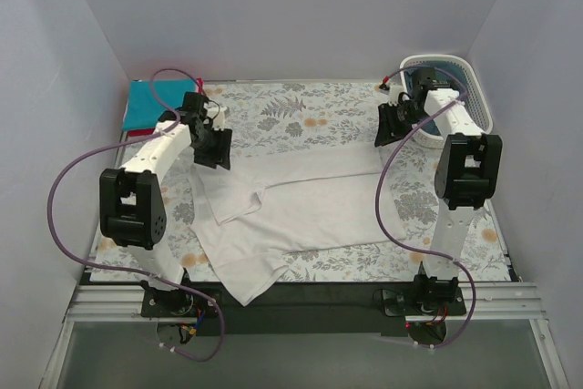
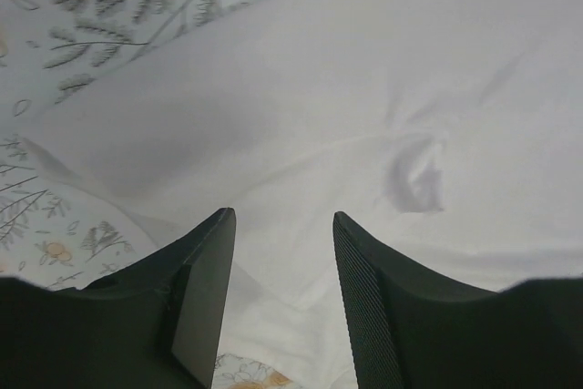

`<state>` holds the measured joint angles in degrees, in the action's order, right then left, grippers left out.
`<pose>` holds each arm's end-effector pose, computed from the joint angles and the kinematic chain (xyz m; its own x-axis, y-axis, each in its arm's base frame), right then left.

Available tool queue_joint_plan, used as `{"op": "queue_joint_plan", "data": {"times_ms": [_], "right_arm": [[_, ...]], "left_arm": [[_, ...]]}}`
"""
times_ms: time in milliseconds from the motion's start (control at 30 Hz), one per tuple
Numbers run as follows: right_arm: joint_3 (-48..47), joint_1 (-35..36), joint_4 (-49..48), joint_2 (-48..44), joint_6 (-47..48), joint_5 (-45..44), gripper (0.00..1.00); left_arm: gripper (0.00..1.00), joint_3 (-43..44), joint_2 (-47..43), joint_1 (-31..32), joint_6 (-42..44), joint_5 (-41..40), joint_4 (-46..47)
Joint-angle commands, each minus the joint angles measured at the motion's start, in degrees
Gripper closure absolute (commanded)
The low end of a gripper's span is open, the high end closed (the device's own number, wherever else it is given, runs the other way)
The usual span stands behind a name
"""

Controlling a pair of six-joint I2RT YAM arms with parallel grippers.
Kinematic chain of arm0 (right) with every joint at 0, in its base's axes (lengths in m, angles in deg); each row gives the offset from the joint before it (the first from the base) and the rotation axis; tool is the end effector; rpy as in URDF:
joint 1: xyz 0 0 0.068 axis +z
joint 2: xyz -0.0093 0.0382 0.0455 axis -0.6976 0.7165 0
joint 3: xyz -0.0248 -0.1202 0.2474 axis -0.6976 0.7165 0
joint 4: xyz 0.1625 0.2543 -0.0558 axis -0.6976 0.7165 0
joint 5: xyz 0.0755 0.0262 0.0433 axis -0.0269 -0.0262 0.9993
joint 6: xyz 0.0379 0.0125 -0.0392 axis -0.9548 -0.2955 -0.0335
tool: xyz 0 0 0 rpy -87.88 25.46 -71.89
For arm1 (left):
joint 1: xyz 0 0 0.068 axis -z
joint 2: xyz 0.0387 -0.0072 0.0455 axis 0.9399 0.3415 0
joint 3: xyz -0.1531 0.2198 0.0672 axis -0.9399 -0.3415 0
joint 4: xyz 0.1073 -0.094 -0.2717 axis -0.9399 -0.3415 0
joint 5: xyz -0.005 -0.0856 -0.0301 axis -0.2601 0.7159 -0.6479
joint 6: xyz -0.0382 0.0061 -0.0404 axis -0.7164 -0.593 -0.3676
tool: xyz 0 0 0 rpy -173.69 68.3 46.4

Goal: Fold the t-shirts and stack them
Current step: Fold the tshirt

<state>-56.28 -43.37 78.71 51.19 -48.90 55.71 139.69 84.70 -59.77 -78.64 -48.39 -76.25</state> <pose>0.4806 0.0258 0.2161 -0.8611 -0.2637 -0.4347 -0.4298 0.8342 0.3454 0.3860 -0.0787 0.2185 -0.9002 -0.4099 -0.1469 -0.3374 0.8700 -0.3596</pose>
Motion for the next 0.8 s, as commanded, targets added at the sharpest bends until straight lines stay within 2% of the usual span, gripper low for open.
{"op": "queue_joint_plan", "data": {"times_ms": [0,133,333,533,633,767], "right_arm": [[-3.4,3.8,0.0,0.0,0.5,2.9,0.64],[-4.5,6.0,-2.5,3.8,-0.7,1.7,0.75],[-3.6,6.4,-6.9,9.1,-1.5,-2.1,0.83],[-4.9,6.2,-9.8,13.0,-2.6,-5.1,0.86],[-6.9,5.4,-11.2,15.4,-3.5,-6.2,0.85],[-12.2,4.7,-11.9,18.5,-3.6,-7.4,0.84]], "left_arm": [[0.55,-1.7,-0.7,-3.5,0.9,2.8,1.4],[0.59,-3.0,1.9,-5.2,0.6,1.9,4.4],[0.64,-3.5,7.5,-6.7,0.1,0.4,8.1],[0.68,-0.5,14.0,-7.1,0.2,1.3,10.5],[0.69,3.8,18.9,-7.6,0.2,1.3,11.5],[0.69,15.0,26.2,-8.0,0.4,1.8,8.8]]}}
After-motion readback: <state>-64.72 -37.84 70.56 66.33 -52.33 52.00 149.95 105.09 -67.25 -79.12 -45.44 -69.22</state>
